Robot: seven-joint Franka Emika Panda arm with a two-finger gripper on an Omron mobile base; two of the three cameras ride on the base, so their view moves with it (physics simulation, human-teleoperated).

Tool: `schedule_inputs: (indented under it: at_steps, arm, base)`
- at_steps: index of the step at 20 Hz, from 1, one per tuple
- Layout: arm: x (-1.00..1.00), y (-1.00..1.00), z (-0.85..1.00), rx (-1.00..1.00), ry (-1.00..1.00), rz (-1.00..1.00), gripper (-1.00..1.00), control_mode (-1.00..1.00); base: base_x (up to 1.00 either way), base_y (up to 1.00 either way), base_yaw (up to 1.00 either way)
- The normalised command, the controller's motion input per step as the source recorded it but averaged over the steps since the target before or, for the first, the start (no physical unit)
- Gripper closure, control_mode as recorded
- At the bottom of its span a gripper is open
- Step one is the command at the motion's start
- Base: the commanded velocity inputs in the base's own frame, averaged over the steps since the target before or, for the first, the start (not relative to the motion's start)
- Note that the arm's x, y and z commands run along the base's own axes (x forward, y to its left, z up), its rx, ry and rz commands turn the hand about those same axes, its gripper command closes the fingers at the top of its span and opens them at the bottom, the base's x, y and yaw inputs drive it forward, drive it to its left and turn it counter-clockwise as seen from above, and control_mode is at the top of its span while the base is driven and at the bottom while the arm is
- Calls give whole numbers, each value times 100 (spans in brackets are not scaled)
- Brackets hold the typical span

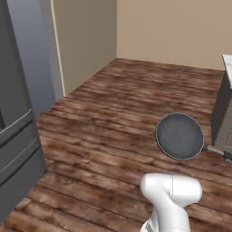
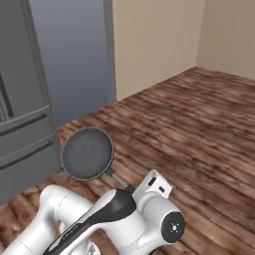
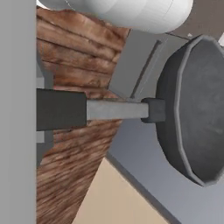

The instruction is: Move the pot and pan from the stove into the sink.

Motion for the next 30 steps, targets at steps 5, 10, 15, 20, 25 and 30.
schedule_inputs:
  at_steps: [5,10,15,20,25,30]
  arm:
    - [0,0,0,0,0,0,100,100]
    - [0,0,0,0,0,0,100,100]
    - [0,0,0,0,0,0,100,100]
    - [0,0,0,0,0,0,100,100]
    - [0,0,0,0,0,0,100,100]
    - [0,0,0,0,0,0,100,100]
  base:
    - [1,-18,-48]
    - [0,-21,-46]
    - [0,-24,-45]
    - [0,-24,-45]
    - [0,-23,-38]
    - [0,-2,-4]
